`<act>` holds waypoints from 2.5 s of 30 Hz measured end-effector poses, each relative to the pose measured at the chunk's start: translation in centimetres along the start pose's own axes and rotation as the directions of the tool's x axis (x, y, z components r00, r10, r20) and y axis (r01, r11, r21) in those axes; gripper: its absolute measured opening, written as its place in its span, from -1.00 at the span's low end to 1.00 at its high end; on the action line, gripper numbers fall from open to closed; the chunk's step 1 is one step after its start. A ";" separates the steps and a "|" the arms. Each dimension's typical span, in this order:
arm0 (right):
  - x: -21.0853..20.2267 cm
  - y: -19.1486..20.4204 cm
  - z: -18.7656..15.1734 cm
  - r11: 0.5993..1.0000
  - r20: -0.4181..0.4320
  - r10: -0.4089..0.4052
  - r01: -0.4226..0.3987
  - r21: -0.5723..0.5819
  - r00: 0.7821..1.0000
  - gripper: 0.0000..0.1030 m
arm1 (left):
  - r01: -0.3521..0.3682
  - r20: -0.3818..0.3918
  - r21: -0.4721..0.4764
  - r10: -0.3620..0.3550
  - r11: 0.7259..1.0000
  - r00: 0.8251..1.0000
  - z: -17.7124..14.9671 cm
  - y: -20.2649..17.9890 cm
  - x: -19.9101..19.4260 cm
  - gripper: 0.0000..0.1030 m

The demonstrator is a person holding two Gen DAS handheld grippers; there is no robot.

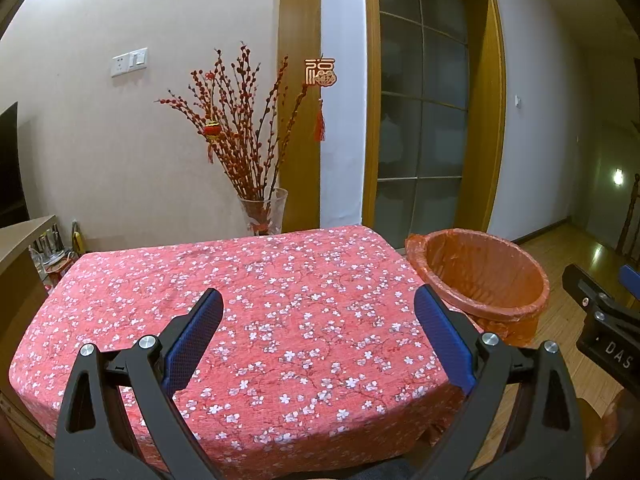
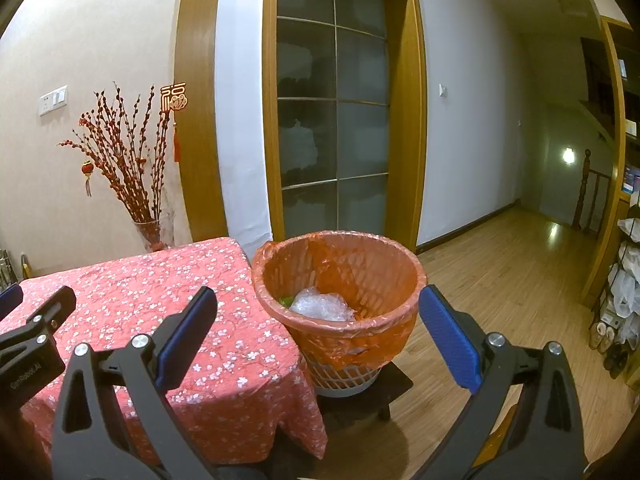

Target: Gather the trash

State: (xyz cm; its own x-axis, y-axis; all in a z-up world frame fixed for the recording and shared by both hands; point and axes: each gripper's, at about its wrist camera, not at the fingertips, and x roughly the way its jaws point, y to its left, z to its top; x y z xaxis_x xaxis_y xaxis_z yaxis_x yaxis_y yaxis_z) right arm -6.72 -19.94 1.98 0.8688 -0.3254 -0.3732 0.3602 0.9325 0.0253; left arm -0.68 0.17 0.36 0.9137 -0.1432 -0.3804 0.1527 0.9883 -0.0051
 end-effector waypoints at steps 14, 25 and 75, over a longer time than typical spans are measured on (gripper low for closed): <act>0.1 0.2 -0.1 1.000 -0.008 0.007 -0.007 -0.002 1.000 0.92 | -0.022 0.010 -0.005 0.022 1.000 1.000 0.2 0.3 0.1 0.86; 0.1 0.3 -0.2 1.000 -0.008 0.007 -0.007 -0.003 1.000 0.92 | -0.023 0.011 -0.005 0.023 1.000 1.000 0.2 0.3 0.0 0.85; 0.2 0.1 -0.3 1.000 -0.011 0.008 -0.008 -0.003 1.000 0.92 | -0.021 0.000 -0.005 0.021 1.000 1.000 0.1 0.2 0.3 0.85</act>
State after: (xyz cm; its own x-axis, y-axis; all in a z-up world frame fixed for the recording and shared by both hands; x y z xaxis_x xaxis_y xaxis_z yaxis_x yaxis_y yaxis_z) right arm -6.61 -19.90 1.66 0.8680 -0.3159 -0.3831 0.3519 0.9357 0.0258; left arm -0.35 0.36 0.33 0.9167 -0.1227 -0.3802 0.1319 0.9913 -0.0019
